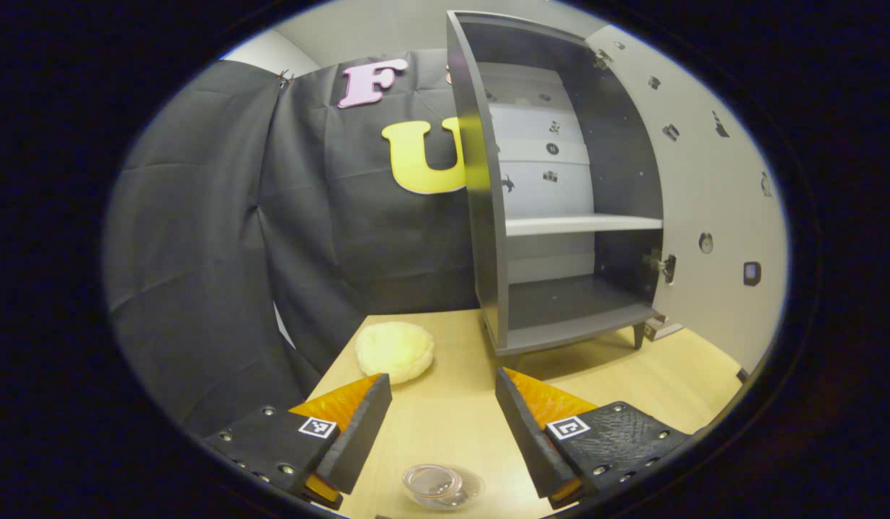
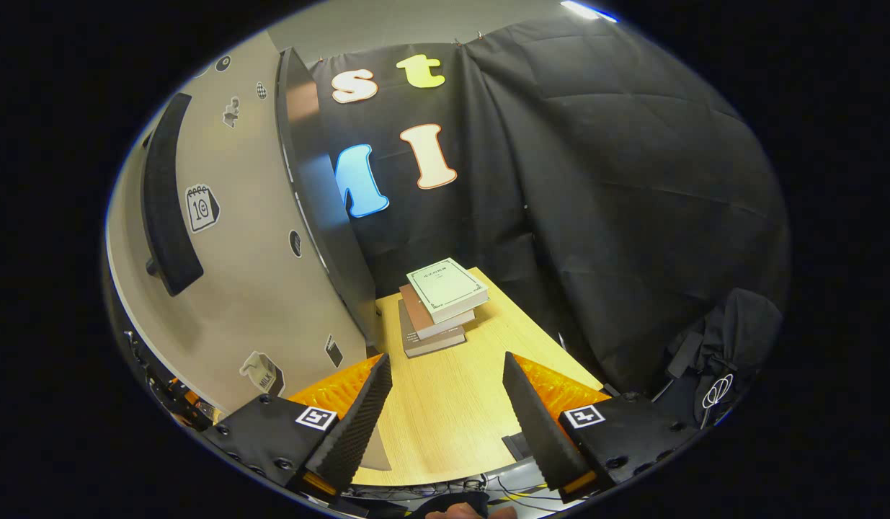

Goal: Open the cabinet door with the right hand, grasp the bottle in the cabinet with the left hand and place it on the coaster, then close the cabinet door with the right hand.

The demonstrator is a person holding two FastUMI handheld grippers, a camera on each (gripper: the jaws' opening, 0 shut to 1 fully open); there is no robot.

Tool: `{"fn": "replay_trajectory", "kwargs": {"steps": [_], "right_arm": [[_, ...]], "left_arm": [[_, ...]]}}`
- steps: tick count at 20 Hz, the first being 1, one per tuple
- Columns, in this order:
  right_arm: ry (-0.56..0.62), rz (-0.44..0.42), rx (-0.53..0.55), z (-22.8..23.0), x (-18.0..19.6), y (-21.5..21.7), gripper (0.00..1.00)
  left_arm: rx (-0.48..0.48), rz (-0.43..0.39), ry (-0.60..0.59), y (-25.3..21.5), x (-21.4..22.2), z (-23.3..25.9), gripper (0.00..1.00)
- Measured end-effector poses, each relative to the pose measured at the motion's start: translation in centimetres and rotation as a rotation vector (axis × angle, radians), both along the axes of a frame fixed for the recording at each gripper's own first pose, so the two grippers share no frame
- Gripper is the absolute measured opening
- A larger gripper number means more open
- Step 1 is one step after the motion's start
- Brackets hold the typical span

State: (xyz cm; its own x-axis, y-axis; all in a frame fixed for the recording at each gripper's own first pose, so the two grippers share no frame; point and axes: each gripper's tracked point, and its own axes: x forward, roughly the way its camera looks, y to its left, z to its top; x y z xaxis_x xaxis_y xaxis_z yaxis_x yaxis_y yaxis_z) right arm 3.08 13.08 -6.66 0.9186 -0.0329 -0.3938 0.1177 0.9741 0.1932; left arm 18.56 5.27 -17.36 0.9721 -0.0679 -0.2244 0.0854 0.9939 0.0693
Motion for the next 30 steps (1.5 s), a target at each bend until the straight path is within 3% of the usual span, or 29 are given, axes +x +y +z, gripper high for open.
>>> {"fn": "replay_trajectory", "kwargs": {"steps": [7, 15, 20, 26, 28, 29, 30], "right_arm": [[-0.056, -0.01, 0.014, 3.6, 0.6, -0.6, 0.99], [-0.222, 0.118, -0.012, 13.0, 1.8, 1.4, 0.98], [-0.278, 0.239, -0.013, 17.0, 1.8, 3.3, 0.98], [-0.308, 0.402, -0.045, 18.4, 1.7, 5.8, 0.98], [-0.322, 0.416, -0.084, 18.7, 1.8, 6.1, 0.92], [-0.326, 0.418, -0.101, 18.8, 1.6, 6.0, 0.97], [-0.334, 0.417, -0.11, 19.0, 1.6, 6.1, 0.92]], "left_arm": [[-0.049, 0.016, -0.089, 0.4, -3.9, 10.6, 0.87], [-0.082, 0.041, -0.185, -1.4, -12.8, 20.9, 0.87], [-0.074, 0.086, -0.152, -5.0, -17.6, 21.3, 0.87], [-0.069, 0.125, -0.122, -8.4, -22.3, 20.0, 0.87], [-0.073, 0.142, -0.103, -8.8, -23.8, 19.5, 0.87], [-0.079, 0.147, -0.097, -8.9, -24.4, 19.4, 0.87], [-0.081, 0.149, -0.095, -9.0, -24.8, 19.5, 0.87]]}}
